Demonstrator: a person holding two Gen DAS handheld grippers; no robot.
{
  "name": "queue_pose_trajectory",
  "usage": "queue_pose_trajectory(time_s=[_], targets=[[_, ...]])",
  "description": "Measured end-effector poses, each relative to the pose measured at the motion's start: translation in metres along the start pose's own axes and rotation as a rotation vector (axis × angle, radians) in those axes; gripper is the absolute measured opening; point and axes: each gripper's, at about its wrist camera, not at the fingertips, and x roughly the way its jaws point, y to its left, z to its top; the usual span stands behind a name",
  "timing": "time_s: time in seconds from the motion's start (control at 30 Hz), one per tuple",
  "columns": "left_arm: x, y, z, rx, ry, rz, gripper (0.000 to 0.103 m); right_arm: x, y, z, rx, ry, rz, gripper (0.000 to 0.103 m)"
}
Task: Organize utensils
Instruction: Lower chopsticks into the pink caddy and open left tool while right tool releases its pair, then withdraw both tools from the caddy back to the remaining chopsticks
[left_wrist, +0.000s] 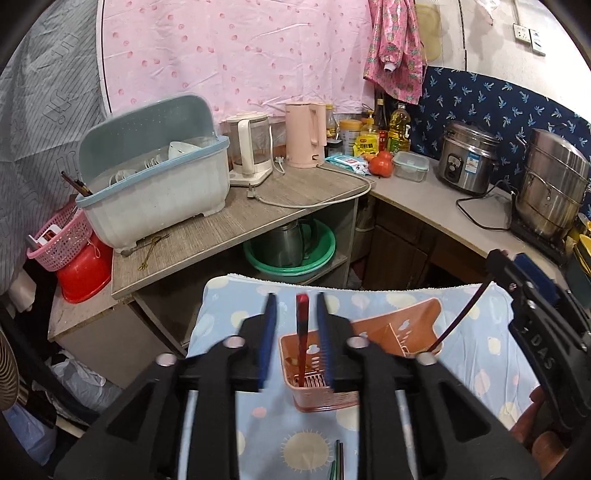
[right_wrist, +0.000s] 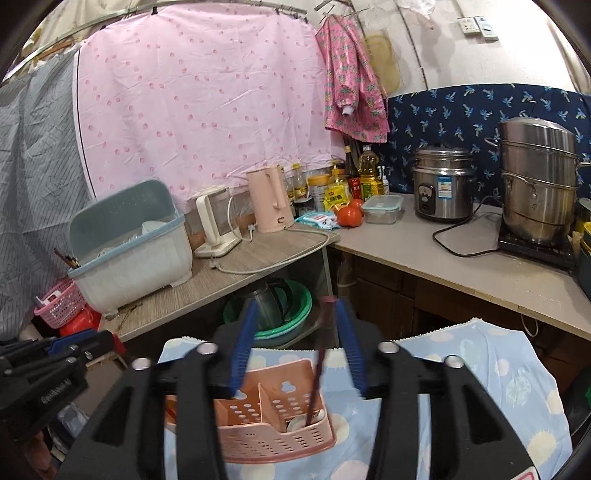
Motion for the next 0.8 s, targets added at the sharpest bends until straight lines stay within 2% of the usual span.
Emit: queue_pose_trajectory(time_s=[0.03, 0.47, 0.6, 0.73, 0.8], targets=[[-0.001, 0.001, -0.002, -0.004, -0.001, 0.003, 0.037, -0.003, 0.000, -0.001, 0.003, -0.001, 0.002, 0.047], [-0.027, -0.002, -0.023, -0.014, 0.008, -0.010, 0.037, -0.046, 0.005, -0.018, 0.003, 0.014, 0.023, 0.047], [-0.044, -0.010, -0.042, -0.020, 0.022, -0.043, 0.037, -0.069, 0.007, -0.027, 0.010, 0.018, 0.032, 0.047], [-0.058, -0.018, -0.069, -0.031, 0.049, -0.081, 0.045, -0.090, 0.005, -0.043, 0.019, 0.036, 0.029, 0.047], [-0.064, -0.024, -0.089, -0.023, 0.075, -0.095, 0.045, -0.101, 0.003, -0.056, 0.011, 0.053, 0.023, 0.047]])
